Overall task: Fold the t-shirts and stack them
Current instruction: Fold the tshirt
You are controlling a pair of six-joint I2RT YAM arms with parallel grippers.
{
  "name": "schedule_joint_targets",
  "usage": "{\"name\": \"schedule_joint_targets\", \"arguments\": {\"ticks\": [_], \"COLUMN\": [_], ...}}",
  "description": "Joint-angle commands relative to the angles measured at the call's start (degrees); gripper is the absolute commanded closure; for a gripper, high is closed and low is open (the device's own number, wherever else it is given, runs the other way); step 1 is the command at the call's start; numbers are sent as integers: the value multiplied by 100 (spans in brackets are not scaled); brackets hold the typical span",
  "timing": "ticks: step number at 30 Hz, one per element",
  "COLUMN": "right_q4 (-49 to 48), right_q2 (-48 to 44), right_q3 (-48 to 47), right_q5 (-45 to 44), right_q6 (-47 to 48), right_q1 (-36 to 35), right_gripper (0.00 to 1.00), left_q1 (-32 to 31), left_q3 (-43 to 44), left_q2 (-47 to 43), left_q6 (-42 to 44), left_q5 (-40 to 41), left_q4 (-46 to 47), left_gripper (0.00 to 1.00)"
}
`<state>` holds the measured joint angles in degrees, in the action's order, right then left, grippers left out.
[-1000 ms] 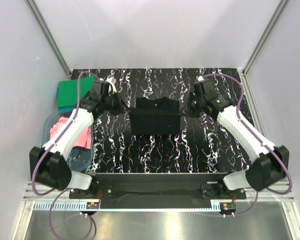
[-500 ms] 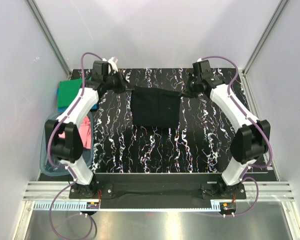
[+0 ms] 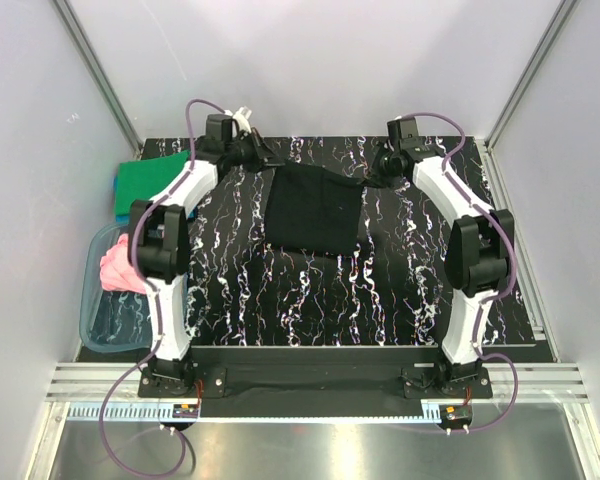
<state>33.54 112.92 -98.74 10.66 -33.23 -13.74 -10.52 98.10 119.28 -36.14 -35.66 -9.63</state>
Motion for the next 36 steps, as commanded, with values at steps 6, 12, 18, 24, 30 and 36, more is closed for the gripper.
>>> {"name": "schedule_joint_targets", "arguments": {"ticks": [6, 12, 18, 24, 30, 36], "right_q4": [-339, -296, -602, -997, -1577, -1903], "right_q2": [651, 933, 556, 257, 247, 344], "right_q3": [-716, -1077, -157, 818, 1603, 2148], "right_q5": [182, 139, 691, 1280, 2052, 2099], "right_q6": [-25, -131, 106, 326, 379, 458], "right_q1": [310, 442, 433, 442, 433, 442], "right_gripper": [78, 70, 49, 45, 51, 63], "left_q1": [121, 437, 516, 350, 191, 68], "left_q3": [1781, 2142, 1538, -396, -951, -1292], "left_q2": [1333, 1589, 879, -44, 165, 324], "left_q6": [-552, -640, 273, 985, 1092, 1249], "left_q5": [-354, -266, -65, 586, 358, 59], "left_q4": [515, 638, -389, -576, -356, -338], "left_gripper": [70, 58, 59, 55, 55, 60]}}
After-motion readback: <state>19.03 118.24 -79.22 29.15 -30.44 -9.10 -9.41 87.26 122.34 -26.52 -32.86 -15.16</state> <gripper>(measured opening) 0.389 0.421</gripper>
